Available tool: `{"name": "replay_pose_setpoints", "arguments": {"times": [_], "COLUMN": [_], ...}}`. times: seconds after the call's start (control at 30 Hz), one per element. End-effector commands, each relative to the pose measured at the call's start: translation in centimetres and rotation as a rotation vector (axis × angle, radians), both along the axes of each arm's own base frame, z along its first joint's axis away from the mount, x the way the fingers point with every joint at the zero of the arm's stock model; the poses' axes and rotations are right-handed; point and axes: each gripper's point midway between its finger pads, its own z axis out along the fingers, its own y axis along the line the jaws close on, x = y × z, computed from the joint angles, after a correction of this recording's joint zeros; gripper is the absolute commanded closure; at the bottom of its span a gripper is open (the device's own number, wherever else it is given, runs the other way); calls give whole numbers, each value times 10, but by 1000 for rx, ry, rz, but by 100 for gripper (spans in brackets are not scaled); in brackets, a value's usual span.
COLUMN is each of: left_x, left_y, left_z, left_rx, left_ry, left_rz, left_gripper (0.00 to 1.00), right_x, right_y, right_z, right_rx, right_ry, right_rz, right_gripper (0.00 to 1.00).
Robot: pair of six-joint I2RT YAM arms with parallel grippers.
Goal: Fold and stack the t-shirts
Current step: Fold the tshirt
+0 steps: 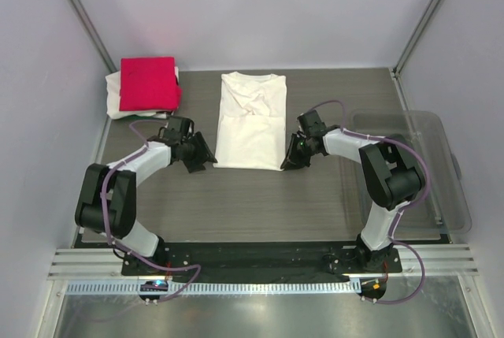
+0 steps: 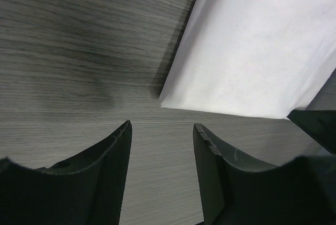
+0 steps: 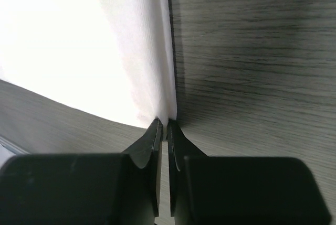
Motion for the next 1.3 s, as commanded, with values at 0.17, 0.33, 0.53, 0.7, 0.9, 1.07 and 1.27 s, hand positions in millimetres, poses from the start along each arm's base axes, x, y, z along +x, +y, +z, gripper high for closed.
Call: {"name": "replay_pose_setpoints", "arguments": {"times": [0.17, 0.33, 0.53, 0.7, 0.9, 1.07, 1.27], "left_x": [16, 14, 11, 10, 18, 0, -55], "left_y": [-10, -14, -11, -8, -13, -22, -37], "left_z": [-9, -26, -36, -41, -22, 22, 62], "left_rx": [-51, -77, -61, -50, -54, -29, -8], "left_ry": [-55, -25, -17, -9, -52, -99, -128], "left_rz": [-15, -6, 8, 19, 31, 10, -11], "left_gripper": [50, 58, 66, 84, 100, 100, 100], "right_x": [0, 1, 2, 2, 1, -8, -42], "right_y": [-4, -4, -4, -5, -6, -12, -16], "right_z": [-14, -17, -20, -20, -7, 20, 67], "right_rx": [-41, -44, -50, -52, -46, -60, -79], "right_ry": [3, 8, 12, 16, 0, -18, -60], "right_rz": [11, 12, 17, 17, 23, 28, 54], "right_gripper": [92, 98, 99, 99, 99, 99, 99]}}
